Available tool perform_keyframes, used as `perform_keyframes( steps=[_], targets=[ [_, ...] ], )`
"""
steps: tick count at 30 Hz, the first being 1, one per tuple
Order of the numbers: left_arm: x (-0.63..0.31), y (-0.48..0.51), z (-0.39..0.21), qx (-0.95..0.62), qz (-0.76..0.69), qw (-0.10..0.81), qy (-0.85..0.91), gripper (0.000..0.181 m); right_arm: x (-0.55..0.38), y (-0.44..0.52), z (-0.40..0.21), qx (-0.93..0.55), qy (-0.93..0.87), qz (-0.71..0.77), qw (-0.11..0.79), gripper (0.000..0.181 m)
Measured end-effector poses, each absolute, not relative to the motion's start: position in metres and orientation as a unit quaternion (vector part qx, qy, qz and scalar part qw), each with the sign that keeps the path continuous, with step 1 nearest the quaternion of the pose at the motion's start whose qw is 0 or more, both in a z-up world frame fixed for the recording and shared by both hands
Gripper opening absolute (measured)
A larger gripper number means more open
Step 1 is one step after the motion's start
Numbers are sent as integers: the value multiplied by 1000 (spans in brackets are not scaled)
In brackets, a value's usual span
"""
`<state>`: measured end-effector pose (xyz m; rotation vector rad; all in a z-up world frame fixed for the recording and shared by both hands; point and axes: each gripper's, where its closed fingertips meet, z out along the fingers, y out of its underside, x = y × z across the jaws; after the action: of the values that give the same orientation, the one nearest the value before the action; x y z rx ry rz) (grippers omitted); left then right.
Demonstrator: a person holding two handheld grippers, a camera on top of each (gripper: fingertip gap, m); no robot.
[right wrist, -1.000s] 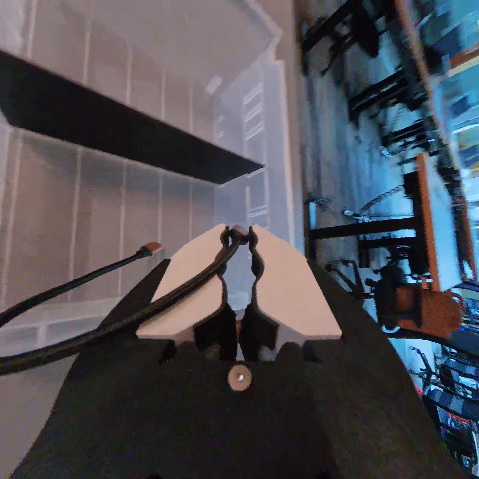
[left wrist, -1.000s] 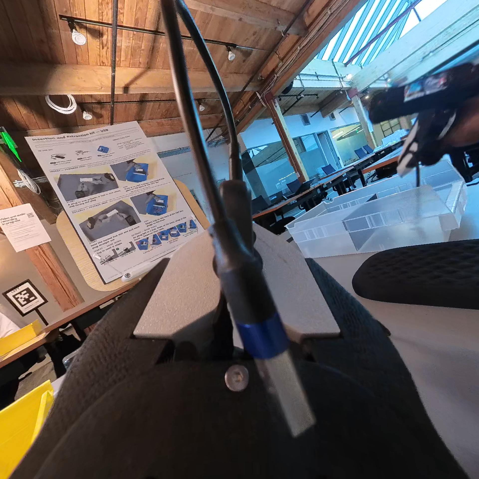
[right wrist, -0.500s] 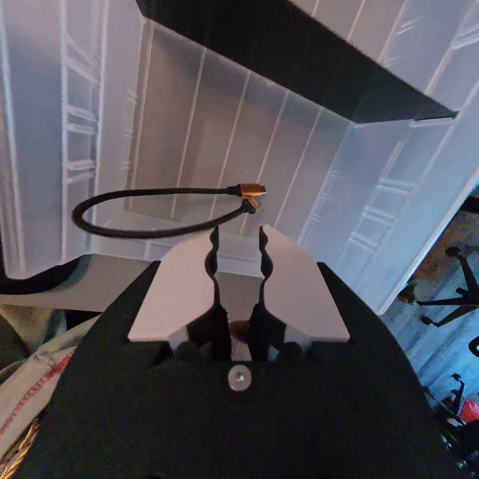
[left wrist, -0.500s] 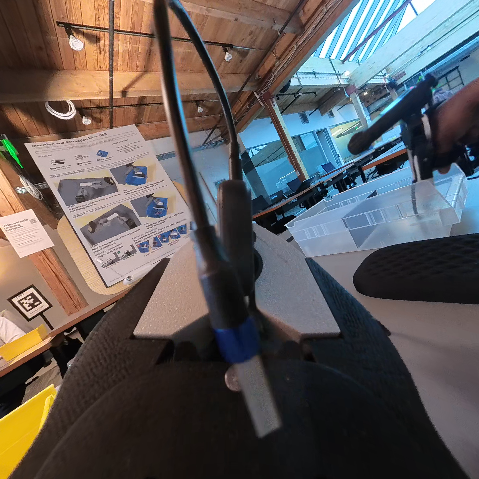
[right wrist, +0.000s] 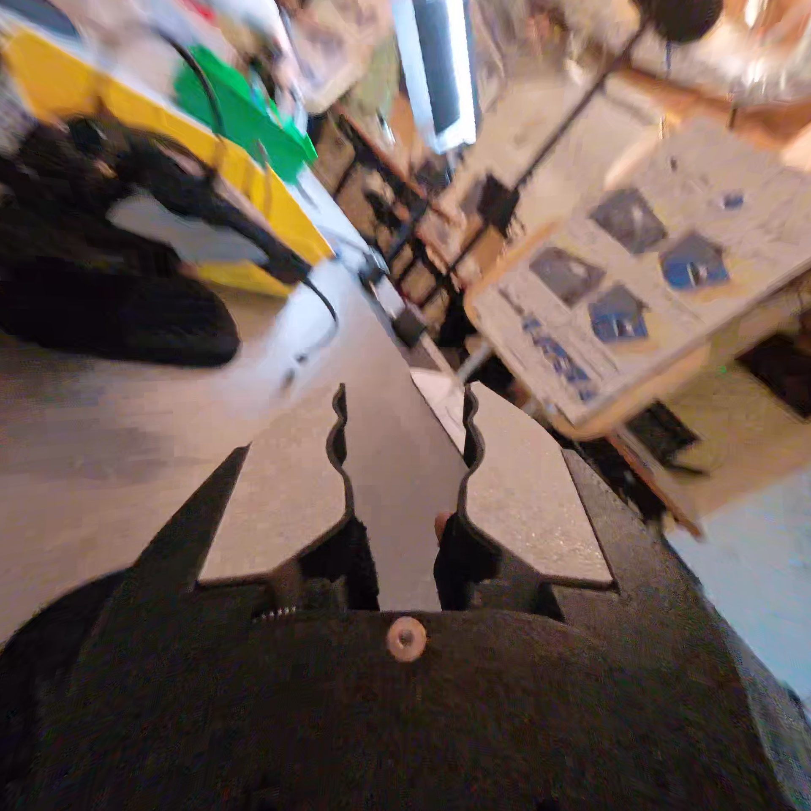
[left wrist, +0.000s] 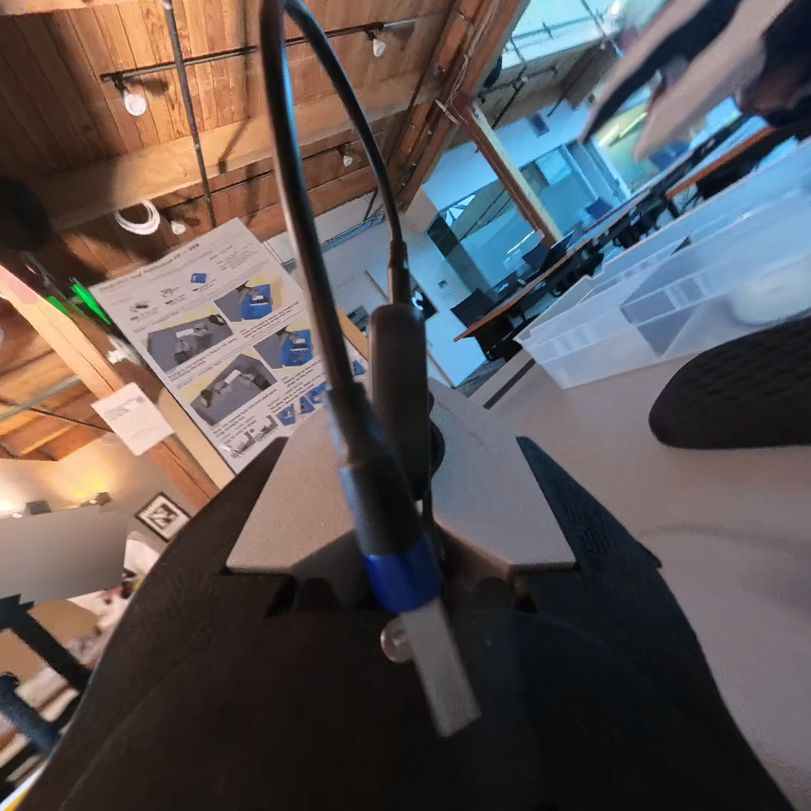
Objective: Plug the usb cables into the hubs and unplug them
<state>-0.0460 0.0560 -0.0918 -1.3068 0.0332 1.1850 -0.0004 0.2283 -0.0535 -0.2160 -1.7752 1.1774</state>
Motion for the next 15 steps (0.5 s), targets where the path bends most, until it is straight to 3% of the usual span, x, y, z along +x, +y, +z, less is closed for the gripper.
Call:
perform_keyframes(
  steps=[1, 6, 12, 15],
  targets=[
    [-44, 58, -93, -574, 529, 625, 27, 13, 12, 200, -48, -37, -703, 537, 465, 49],
    [-39, 66, -96, -568, 580, 581, 65, 13, 36, 108, -45, 9, -602, 737, 306, 41],
    [-36, 73, -103, -574, 596, 554, 94, 12, 28, 59, -75, -23, -598, 776, 201, 29],
    [-34, 74, -103, -573, 595, 554, 102, 12, 21, 56, -78, -52, -596, 779, 187, 6]
  ],
)
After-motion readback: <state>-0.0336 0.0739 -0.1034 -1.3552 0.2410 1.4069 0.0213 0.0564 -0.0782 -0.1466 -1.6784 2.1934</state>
